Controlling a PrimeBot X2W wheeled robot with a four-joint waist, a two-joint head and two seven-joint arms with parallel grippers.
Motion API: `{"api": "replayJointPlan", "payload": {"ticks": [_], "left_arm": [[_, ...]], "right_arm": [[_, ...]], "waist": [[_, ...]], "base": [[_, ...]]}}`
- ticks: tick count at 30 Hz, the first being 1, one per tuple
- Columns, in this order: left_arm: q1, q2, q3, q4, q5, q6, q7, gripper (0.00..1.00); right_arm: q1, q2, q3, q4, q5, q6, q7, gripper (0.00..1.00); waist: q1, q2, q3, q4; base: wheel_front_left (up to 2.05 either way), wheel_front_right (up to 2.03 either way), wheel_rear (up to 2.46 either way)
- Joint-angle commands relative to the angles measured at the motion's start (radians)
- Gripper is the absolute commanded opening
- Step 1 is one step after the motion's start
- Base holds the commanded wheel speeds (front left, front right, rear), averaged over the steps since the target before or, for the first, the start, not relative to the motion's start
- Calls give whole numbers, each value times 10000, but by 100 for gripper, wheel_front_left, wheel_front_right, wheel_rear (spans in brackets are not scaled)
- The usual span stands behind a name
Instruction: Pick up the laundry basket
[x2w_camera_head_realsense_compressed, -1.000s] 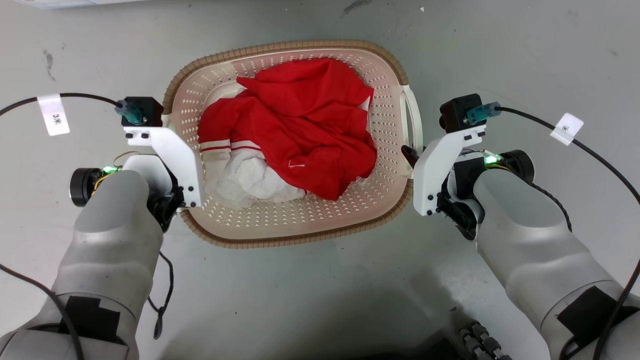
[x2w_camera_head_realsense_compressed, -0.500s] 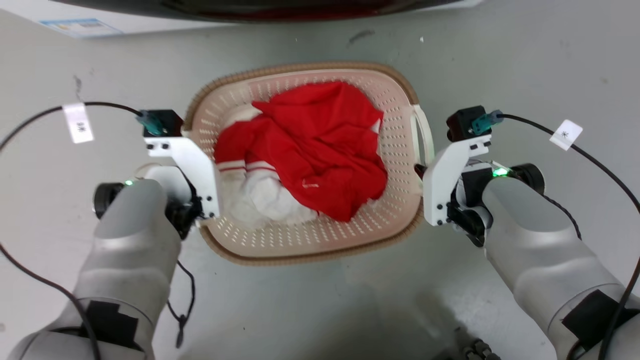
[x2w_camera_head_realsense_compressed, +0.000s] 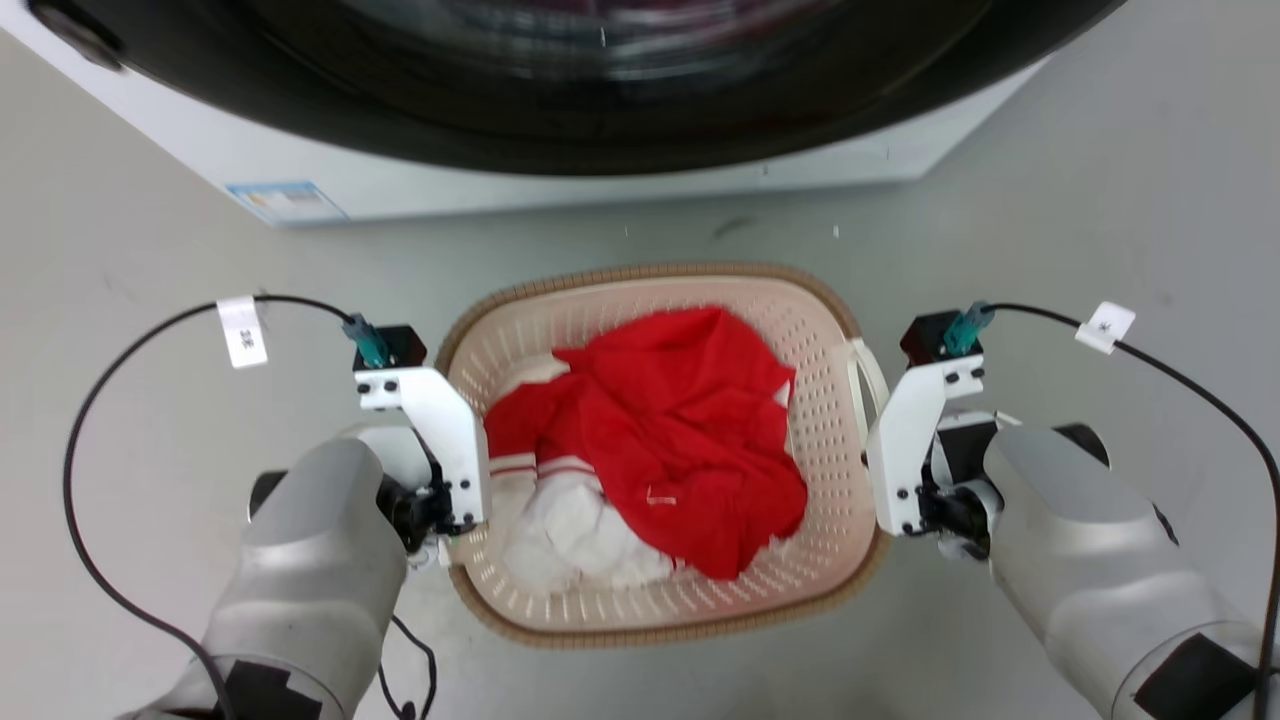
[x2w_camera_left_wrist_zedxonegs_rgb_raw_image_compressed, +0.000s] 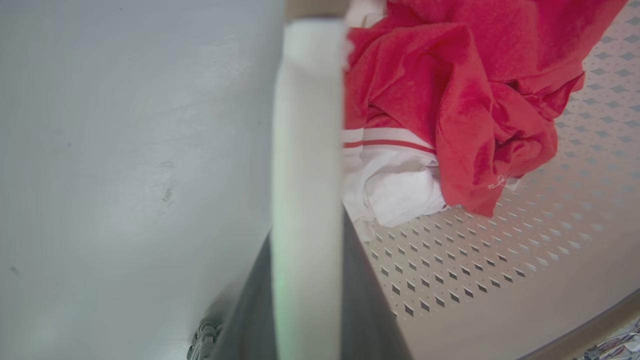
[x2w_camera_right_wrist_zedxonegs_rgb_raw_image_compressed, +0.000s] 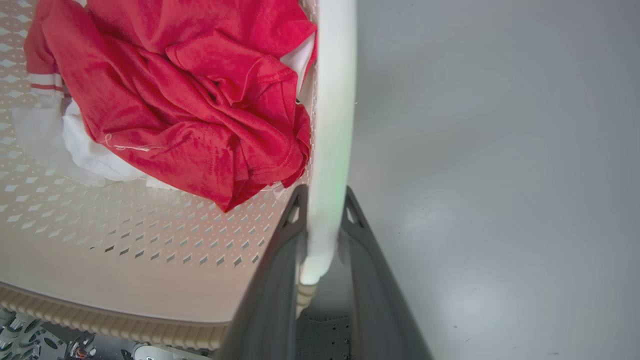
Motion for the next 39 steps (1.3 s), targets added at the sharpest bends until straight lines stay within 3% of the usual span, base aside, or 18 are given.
{"api": "replayJointPlan", "payload": {"ticks": [1, 18, 39], "left_arm": [[48, -191, -21, -97, -72, -102, 36, 0], [1213, -285, -554, -222, -1185, -116, 1498, 0], [2375, -345, -1081, -369, -2071, -121, 2522, 0]], "right_arm": [[155, 68, 89, -37, 10, 31, 64, 0], [1083, 190, 356, 100, 527, 31, 1159, 0], [2080, 210, 418, 208, 762, 32, 2516, 0]], "waist": [[0, 0, -530, 108], [0, 0, -2987, 261], [0, 0, -5400, 321]], "base": [[0, 0, 0], [0, 0, 0], [0, 0, 0]]}}
